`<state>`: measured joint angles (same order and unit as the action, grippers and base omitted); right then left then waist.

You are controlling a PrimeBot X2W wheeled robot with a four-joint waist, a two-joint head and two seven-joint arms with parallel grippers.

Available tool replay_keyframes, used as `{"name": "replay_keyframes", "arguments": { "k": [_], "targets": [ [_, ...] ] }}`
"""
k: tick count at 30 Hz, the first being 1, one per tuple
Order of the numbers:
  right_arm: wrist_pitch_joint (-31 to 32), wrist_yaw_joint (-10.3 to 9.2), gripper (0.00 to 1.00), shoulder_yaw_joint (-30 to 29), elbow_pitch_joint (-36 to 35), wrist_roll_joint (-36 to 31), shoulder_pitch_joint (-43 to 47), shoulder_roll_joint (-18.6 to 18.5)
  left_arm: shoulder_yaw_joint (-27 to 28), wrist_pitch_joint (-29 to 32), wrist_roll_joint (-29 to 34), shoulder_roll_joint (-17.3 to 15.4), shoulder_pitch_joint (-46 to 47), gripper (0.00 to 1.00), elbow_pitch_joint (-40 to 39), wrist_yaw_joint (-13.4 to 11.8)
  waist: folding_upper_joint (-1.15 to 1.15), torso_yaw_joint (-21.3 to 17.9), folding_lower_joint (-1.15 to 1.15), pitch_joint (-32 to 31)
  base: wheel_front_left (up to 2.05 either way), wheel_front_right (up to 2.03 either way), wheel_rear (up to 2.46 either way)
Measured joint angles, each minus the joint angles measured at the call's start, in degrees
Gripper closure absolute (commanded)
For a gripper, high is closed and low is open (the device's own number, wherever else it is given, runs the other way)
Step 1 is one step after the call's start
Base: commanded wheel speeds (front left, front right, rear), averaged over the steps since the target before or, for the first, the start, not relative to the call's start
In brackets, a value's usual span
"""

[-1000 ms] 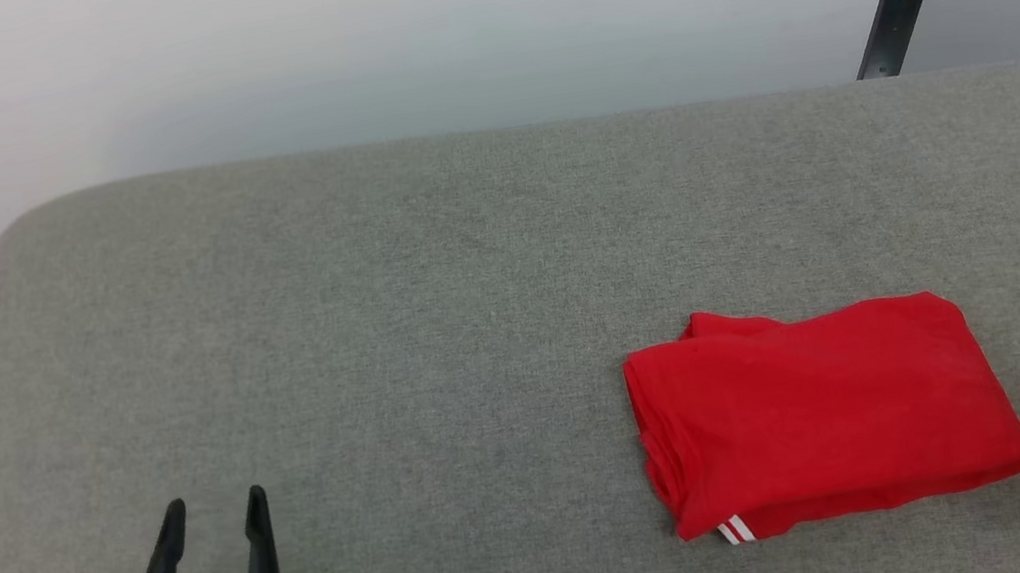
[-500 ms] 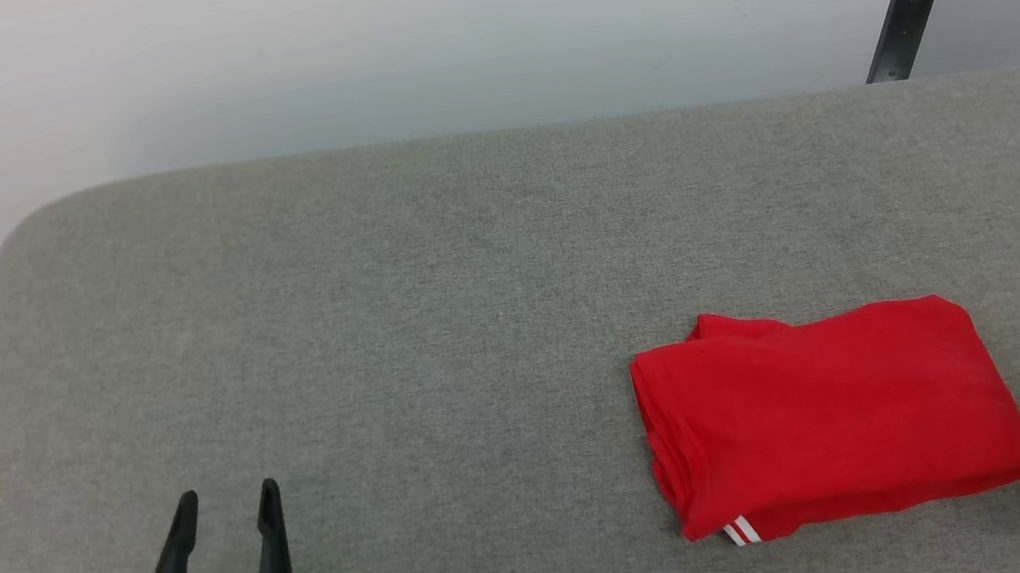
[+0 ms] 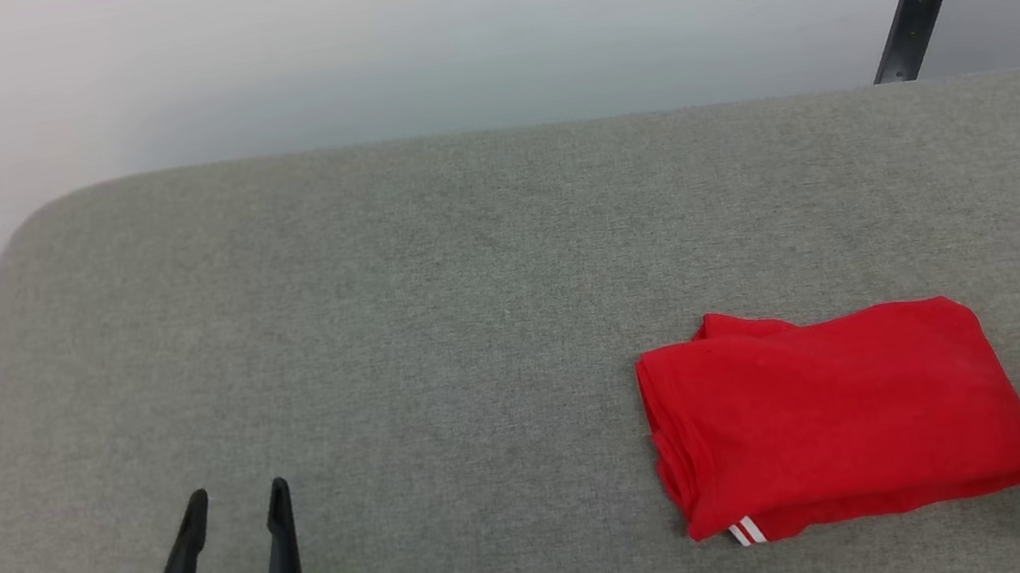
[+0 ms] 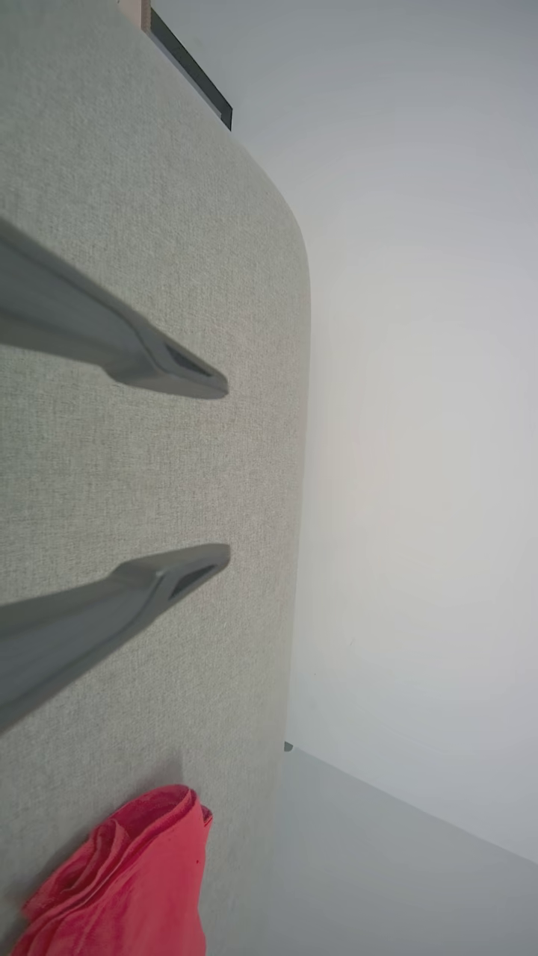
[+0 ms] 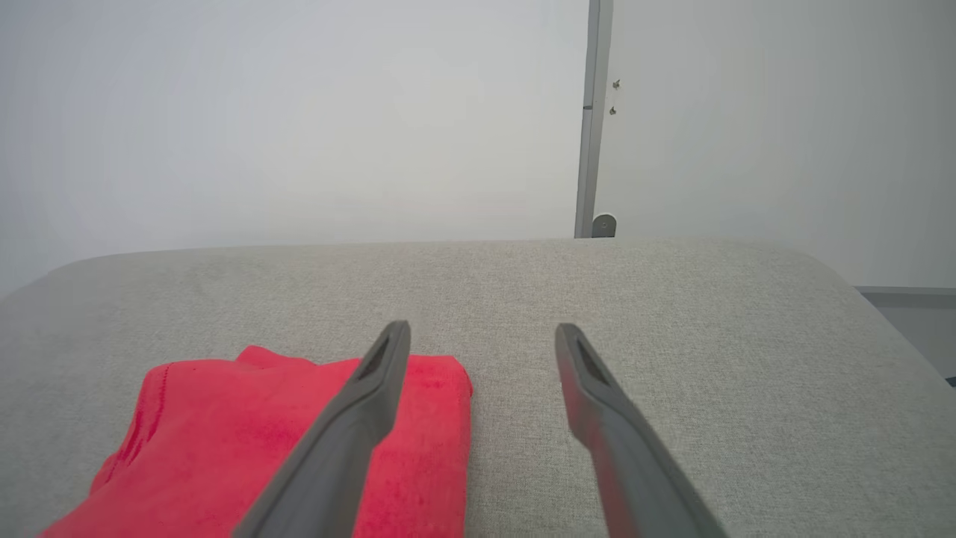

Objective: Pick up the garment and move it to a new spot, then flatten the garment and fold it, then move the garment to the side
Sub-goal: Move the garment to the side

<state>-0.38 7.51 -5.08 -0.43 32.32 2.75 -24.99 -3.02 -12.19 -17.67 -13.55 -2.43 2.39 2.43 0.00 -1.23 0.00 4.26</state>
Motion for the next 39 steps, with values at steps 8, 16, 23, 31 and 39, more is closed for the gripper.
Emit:
{"name": "replay_keyframes", "arguments": {
  "k": [8, 16, 23, 31, 39],
  "targets": [
    [3.74, 0.00, 0.00, 2.87, 0.36, 0.10, -2.86, -2.21, -0.76, -0.29, -0.47, 0.69, 0.20, 0.00, -0.01, -0.43, 0.00, 0.57, 0.00, 0.93, 0.00, 0.00, 0.00],
    [23.42, 0.00, 0.00, 5.01, 4.20, 2.13, -11.44, -5.32, -1.92, -1.02, -0.48, 1.45, 2.79, 0.00, 0.90, -0.34, 0.00, 1.70, 0.00, 3.34, 0.00, 0.00, 0.00],
    [46.03, 0.00, 0.00, 7.00, 5.27, 5.70, -13.38, -7.76, -2.90, -1.72, -0.47, 2.12, 5.46, 0.00, 2.50, 0.18, 0.00, 3.21, 0.00, 5.94, 0.00, 0.00, 0.00],
    [50.89, 0.00, 0.00, 5.12, 6.49, 5.19, -16.25, -6.21, -3.05, -2.44, -0.40, 2.38, 7.57, 0.00, 3.89, 0.68, 0.00, 4.75, 0.00, 9.33, 0.00, 0.00, 0.00],
    [50.68, 0.00, 0.00, 5.75, 10.13, 2.22, -17.10, -4.67, -3.12, -2.63, -0.02, 2.56, 9.34, 0.00, 4.80, 1.13, 0.00, 5.69, 0.00, 11.35, 0.00, 0.00, 0.00]
  ]
}}
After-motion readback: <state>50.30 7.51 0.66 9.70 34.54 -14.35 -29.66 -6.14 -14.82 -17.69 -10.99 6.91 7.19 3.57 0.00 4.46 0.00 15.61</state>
